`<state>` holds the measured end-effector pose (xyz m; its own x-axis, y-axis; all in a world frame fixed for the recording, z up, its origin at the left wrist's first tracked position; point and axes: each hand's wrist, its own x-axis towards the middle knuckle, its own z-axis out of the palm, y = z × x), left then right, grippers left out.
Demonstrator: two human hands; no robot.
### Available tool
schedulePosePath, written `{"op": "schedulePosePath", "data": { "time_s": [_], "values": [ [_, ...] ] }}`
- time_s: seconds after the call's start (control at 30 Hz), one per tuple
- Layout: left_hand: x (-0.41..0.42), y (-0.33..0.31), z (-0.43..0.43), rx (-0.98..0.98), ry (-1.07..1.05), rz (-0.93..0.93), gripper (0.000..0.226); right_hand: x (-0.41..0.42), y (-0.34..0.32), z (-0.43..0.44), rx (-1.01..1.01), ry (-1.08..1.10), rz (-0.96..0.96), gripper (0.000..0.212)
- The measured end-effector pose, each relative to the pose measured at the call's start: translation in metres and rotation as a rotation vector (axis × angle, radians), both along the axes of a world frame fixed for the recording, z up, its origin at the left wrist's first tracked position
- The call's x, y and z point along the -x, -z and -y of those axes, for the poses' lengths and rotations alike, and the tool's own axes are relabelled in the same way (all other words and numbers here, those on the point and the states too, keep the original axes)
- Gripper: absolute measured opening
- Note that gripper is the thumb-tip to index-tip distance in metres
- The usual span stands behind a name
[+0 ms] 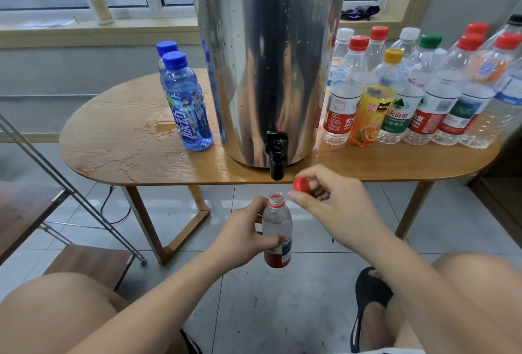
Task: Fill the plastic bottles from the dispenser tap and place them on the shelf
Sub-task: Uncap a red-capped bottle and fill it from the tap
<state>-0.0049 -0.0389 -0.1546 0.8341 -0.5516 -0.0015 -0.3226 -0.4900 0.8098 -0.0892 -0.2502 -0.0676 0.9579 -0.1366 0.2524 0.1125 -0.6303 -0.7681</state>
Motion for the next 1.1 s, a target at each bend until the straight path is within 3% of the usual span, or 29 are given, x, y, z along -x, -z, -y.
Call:
{"op": "schedulePosePath", "data": {
  "time_s": [0.13,0.5,0.67,0.97,1.1],
  "values": [
    [0.005,0.002,-0.001,-0.025,0.036,-0.003,0.052,-0.003,0.019,-0.007,0.15,-0.064,-0.119,0.031],
    [0.013,0.002,0.001,-0.023,0.065,-0.006,0.056,-0.012,0.018,-0.029,0.484,-0.109,-0.157,0.028],
    [0.012,-0.008,-0.001,0.007,0.09,0.028,0.064,-0.011,0.023,-0.024,0.265,-0.198,-0.097,0.023],
    [0.005,-0.021,-0.008,-0.019,0.091,0.079,0.057,-0.007,0.031,-0.021,0.078,-0.189,-0.202,0.086],
    [0.005,-0.026,-0.016,-0.038,0.083,0.102,0.065,-0.007,0.038,-0.017,0.032,-0.263,-0.374,0.095]
  ]
}}
